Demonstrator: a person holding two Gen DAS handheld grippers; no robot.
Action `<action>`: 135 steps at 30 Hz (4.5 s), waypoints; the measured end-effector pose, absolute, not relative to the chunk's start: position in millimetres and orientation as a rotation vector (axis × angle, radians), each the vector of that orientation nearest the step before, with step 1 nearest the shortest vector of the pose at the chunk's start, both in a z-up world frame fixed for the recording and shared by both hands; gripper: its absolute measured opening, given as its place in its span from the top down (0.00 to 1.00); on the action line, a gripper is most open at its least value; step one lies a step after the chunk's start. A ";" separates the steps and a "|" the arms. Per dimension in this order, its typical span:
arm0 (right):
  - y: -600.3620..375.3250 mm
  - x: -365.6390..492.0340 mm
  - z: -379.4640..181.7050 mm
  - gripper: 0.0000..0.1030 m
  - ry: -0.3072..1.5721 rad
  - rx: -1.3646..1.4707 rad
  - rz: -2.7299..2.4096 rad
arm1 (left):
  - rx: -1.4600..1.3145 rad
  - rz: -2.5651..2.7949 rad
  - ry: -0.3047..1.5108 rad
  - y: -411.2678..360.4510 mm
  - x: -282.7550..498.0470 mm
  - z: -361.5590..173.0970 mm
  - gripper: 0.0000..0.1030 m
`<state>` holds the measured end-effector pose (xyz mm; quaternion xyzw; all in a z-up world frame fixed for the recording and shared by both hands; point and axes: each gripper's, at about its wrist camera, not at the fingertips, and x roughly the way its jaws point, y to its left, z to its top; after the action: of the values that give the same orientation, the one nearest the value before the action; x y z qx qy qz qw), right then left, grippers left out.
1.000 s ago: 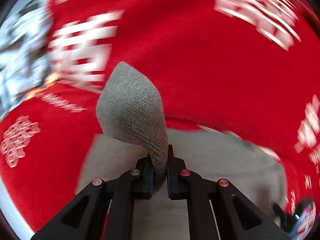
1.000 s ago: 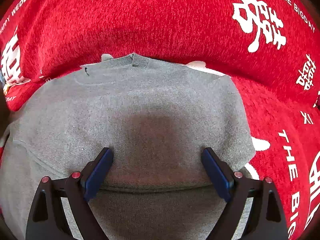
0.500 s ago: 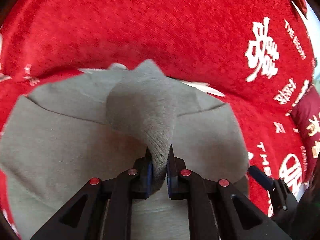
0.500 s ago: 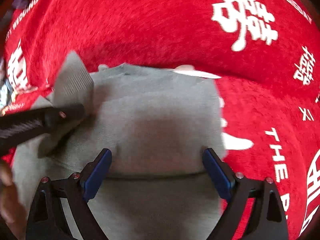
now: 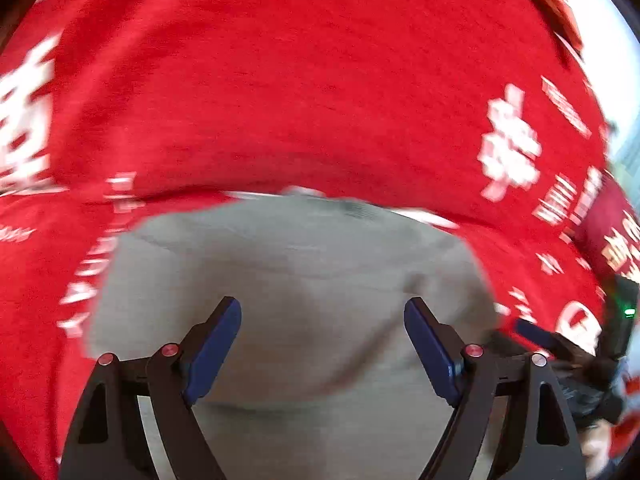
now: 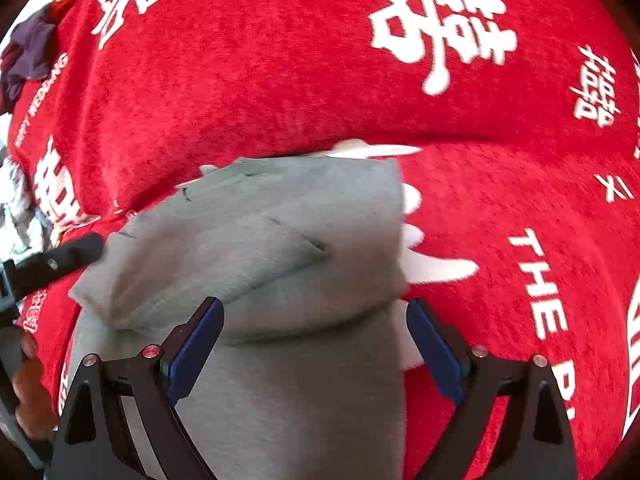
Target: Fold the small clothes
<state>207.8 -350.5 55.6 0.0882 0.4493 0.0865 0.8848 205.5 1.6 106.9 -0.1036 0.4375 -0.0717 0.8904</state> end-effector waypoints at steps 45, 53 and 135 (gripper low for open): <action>-279.5 297.3 15.1 0.31 1.179 0.210 0.374 | -0.142 0.009 1.153 20.1 227.4 38.9 0.18; -323.6 224.9 19.1 0.27 1.334 0.130 0.324 | -0.111 -0.021 1.115 30.2 195.4 50.4 0.18; -347.2 -50.6 147.0 0.22 0.774 0.302 0.588 | -0.169 -0.090 1.307 59.0 -49.3 11.2 0.13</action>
<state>-50.6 -347.2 147.0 0.1445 0.3705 0.2814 0.8733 -49.3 59.0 11.2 -0.0785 0.6069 -0.0420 0.7898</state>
